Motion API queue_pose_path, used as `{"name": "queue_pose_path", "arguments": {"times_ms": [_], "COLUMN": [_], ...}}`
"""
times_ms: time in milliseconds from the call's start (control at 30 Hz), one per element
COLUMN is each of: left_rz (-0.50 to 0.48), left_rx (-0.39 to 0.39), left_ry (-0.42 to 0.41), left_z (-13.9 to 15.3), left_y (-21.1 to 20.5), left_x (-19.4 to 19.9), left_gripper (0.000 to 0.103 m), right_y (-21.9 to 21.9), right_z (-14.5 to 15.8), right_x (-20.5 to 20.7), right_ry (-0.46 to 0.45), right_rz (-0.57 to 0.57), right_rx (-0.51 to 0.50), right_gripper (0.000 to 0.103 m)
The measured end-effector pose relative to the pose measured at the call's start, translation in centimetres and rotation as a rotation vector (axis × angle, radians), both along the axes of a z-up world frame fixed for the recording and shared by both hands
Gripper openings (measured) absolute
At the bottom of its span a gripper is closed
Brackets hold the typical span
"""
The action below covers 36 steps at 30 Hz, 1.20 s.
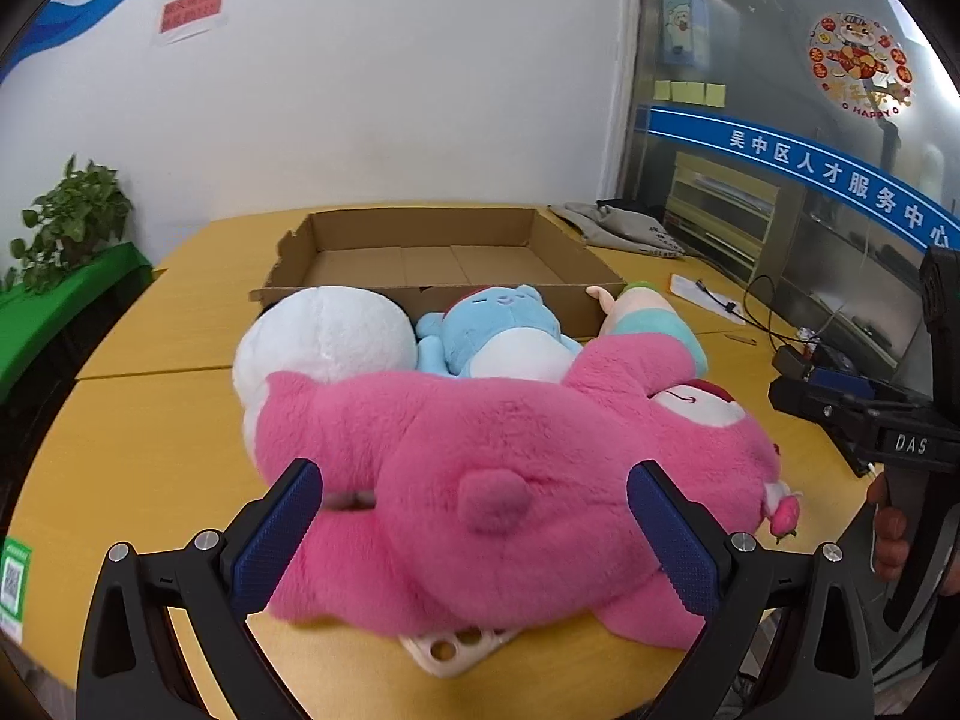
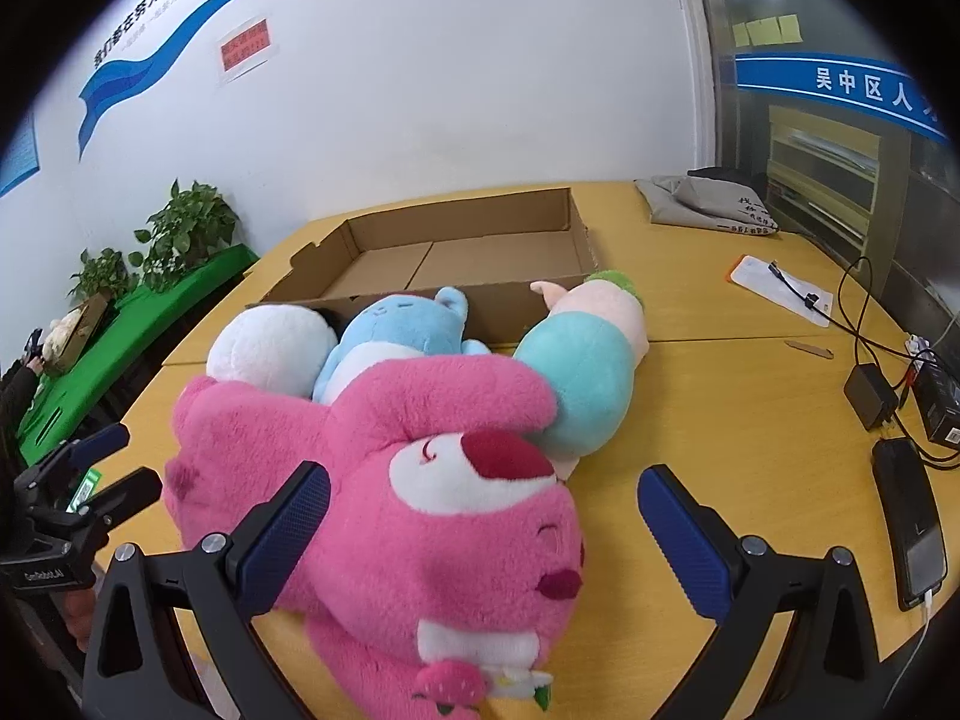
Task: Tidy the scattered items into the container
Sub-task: 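Move both grippers toward the pink plush bear lying on the table, then close the left gripper on the pink bear's body while the right gripper grips its head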
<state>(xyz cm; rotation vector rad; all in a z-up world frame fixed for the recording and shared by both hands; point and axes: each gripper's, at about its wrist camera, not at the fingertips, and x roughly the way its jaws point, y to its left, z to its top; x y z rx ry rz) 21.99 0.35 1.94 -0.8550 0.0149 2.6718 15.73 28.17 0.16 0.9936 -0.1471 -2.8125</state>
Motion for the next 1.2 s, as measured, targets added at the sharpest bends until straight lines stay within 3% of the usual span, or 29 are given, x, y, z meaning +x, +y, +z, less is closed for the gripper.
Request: {"name": "queue_pose_path", "arguments": {"times_ms": [167,367,533,667,800,900,1000,1200], "left_rz": [0.009,-0.022,-0.003,-0.053,-0.091,-0.164,-0.203,-0.236], "left_rx": [0.008,0.106,0.060,0.109,0.105,0.173,0.192,0.249], "left_ry": [0.010,-0.092,-0.081,-0.140,-0.178,-0.242,-0.274,-0.294], "left_z": [0.5,-0.5,-1.4,-3.1,-4.9,-6.3,-7.2,-7.1], "left_y": [0.2,-1.4,-2.2,-2.4,-2.3,-2.2,-2.0,-2.8], "left_x": [1.3,-0.8,-2.4,-4.4,-6.0,-7.0,-7.4,-7.8], "left_gripper": [0.103,0.103,0.103,0.103,0.103,0.103,0.099,0.080], "right_y": [-0.1,-1.2,-1.5,-1.1,-0.5,-0.6,-1.3,0.1], "right_z": [-0.5,-0.4,-0.7,-1.5,-2.8,-4.7,-6.8,-7.8], "right_x": [2.0,3.6,3.1,2.1,0.4,-1.1,-2.2,-3.3], "right_ry": [-0.003,0.024,0.005,-0.008,-0.046,-0.096,-0.121,-0.105], "right_rz": [0.021,0.061,0.059,0.033,0.027,0.025,0.061,0.078], "right_rx": [-0.006,0.035,0.004,-0.019,-0.068,-0.068,-0.056,-0.133], "right_gripper": [0.102,0.102,0.102,0.102,0.102,0.102,0.103,0.102]}}
